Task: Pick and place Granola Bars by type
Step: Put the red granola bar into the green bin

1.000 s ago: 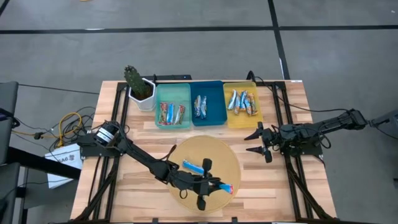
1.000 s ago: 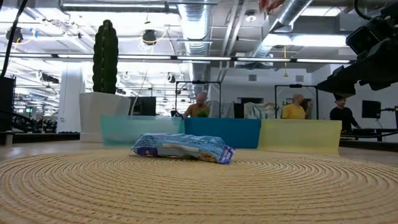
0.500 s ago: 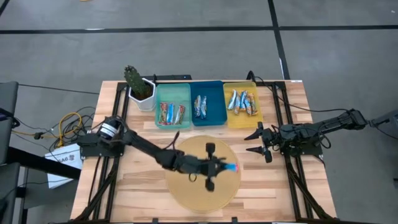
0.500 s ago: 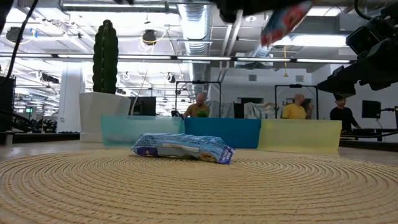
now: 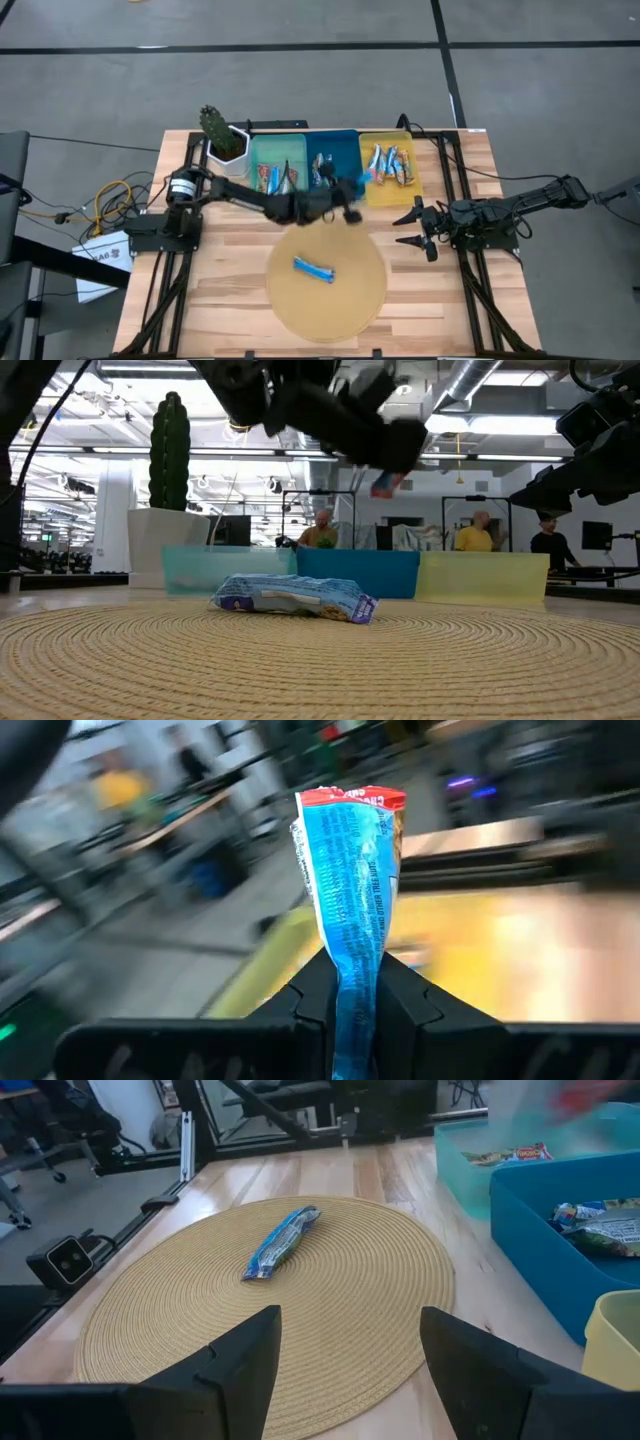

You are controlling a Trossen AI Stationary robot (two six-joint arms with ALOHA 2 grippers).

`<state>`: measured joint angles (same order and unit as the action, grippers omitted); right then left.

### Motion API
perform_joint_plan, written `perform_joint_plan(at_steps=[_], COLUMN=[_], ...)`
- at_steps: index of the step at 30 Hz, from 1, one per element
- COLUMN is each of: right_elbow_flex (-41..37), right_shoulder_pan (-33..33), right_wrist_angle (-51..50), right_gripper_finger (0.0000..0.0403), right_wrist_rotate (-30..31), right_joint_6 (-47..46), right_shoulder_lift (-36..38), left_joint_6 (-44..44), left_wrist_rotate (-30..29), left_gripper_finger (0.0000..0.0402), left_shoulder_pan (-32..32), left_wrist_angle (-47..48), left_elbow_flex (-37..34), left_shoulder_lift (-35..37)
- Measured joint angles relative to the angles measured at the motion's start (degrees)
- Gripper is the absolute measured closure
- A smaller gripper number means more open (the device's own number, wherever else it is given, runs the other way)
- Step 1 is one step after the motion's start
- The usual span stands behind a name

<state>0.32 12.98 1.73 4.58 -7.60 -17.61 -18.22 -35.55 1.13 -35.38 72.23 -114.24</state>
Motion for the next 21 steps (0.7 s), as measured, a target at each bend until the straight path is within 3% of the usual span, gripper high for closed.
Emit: perform_joint_plan(at_steps=[9,13,21], right_elbow_flex=[0.0,0.0,0.0], right_shoulder_pan=[0.0,0.0,0.0], right_wrist_angle=[0.0,0.0,0.0], right_gripper_finger=[0.0168,0.0168,0.0168], right_wrist_rotate=[0.0,0.0,0.0], right_joint_6=[0.0,0.0,0.0], right_shoulder_lift=[0.0,0.0,0.0], left_joint_6=[-1.2,-1.1,0.2], left_wrist_rotate=[-16.8,-17.1,-11.1], left_gripper_finger=[0.0365,0.0365,0.0365], left_shoulder_pan=[-10.0,-12.5,-14.2], left_wrist_angle=[4.5,6.8,8.1], left_elbow_flex=[0.0,0.0,0.0], left_shoulder_lift=[0.0,0.0,0.0])
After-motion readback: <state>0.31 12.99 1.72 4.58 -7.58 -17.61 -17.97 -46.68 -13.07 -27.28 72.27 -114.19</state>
